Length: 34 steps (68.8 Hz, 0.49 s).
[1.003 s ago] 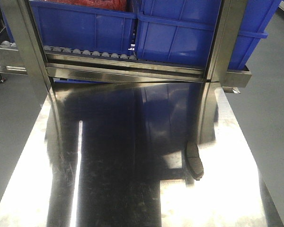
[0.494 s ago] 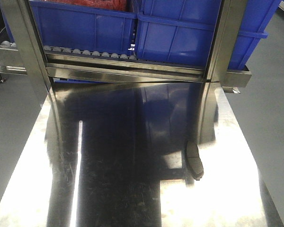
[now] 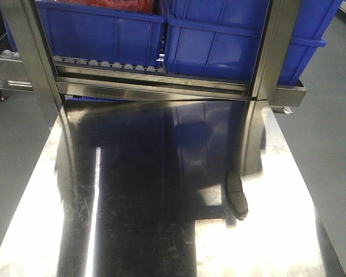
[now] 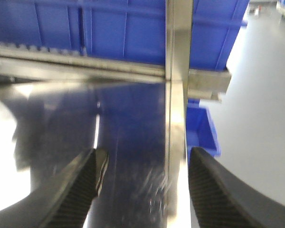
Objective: Move and align brake pads A on conveyor
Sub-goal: 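Move the right gripper toward the brake pad nearest it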
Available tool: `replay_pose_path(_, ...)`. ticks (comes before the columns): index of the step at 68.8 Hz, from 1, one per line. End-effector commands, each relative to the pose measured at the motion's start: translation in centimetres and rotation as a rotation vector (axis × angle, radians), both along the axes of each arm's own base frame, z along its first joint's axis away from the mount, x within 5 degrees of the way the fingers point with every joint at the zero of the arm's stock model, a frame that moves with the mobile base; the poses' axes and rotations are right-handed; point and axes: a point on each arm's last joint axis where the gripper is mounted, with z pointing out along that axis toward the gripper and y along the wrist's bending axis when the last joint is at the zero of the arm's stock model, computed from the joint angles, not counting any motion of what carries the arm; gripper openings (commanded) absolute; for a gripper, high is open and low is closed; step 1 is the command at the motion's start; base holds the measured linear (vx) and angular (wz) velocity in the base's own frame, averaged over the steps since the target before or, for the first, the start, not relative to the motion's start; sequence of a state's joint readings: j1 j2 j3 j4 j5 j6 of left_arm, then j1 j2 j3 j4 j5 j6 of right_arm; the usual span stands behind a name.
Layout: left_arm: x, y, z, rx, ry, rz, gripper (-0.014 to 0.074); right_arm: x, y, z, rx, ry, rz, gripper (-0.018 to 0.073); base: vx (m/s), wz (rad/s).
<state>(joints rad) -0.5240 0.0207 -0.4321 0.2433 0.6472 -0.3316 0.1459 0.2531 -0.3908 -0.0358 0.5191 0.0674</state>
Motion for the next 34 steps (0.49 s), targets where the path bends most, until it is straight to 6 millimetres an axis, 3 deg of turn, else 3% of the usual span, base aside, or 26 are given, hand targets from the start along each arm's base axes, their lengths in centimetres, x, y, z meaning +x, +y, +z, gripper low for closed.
replay_pose_path(1,-0.1,-0.1,1.6,-0.039,-0.105,-0.025,-0.0006,1.4,0.2,1.9,0.002,0.026,-0.001,0.0394,0.0,0.0)
replay_pose_path(16,-0.1,-0.1,1.6,-0.039,-0.105,-0.025,-0.0006,7.1,1.0,2.6,-0.04,0.377,-0.005,0.039,0.0,0.0)
replay_pose_path(34,-0.1,-0.1,1.6,-0.039,-0.105,-0.025,-0.0006,14.4,2.1,-0.6,-0.079,0.752,-0.016,0.039,0.0,0.0)
